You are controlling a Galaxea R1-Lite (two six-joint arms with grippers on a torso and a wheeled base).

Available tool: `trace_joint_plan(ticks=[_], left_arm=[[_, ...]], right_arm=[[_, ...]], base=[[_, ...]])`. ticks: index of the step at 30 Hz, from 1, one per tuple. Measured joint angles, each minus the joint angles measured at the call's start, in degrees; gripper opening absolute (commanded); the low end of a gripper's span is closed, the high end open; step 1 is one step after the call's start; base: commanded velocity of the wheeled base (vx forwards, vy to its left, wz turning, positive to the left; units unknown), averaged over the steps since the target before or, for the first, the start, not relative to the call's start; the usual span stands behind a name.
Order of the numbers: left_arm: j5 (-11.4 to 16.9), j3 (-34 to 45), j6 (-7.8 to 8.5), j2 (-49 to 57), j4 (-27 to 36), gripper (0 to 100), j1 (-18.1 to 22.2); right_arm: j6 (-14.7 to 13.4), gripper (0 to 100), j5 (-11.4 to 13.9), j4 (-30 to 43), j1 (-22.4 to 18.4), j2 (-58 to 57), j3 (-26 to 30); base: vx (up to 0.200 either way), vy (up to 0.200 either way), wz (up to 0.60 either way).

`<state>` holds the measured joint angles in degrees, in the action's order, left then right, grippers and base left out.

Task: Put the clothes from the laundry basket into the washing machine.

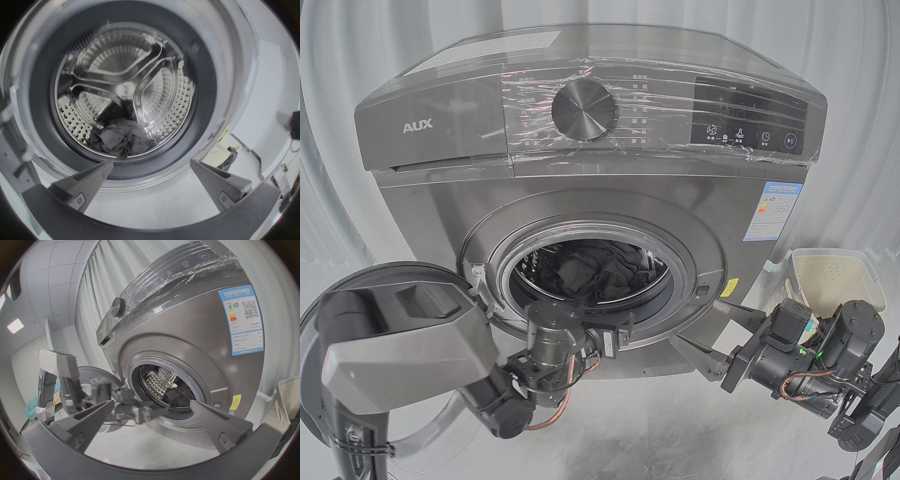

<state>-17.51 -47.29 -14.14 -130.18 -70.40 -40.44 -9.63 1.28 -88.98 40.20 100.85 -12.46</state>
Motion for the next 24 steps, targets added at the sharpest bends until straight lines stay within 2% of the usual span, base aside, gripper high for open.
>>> trace_joint_plan(ticks=[7, 14, 17, 21, 24], left_arm=[[-0.01, 15.42, -0.04, 15.6, -6.75, 100, -2.43], [-0.17, 26.84, 0.18, 28.22, -9.85, 100, -4.74], [-1.1, 30.76, 1.34, 31.6, -12.47, 100, -5.67], [-3.21, 35.39, 3.41, 34.4, -17.57, 100, -5.79], [-4.52, 38.17, 5.63, 35.95, -18.31, 100, -4.92]], right_arm=[[0.09, 100, -1.6, 0.02, -1.18, -3.78, 3.54], [0.2, 100, -2.34, 0.2, -5.69, -10.86, 8.66], [0.22, 100, -2.54, 0.44, -7.96, -14.01, 10.45], [0.61, 100, -2.62, 1.15, -10.76, -18.08, 11.23], [0.93, 100, -2.62, 1.96, -12.73, -20.53, 11.36]], base=[[0.0, 0.0, 0.0], [0.0, 0.0, 0.0], [0.0, 0.0, 0.0], [-0.2, 0.0, 0.0], [-0.2, 0.0, 0.0]])
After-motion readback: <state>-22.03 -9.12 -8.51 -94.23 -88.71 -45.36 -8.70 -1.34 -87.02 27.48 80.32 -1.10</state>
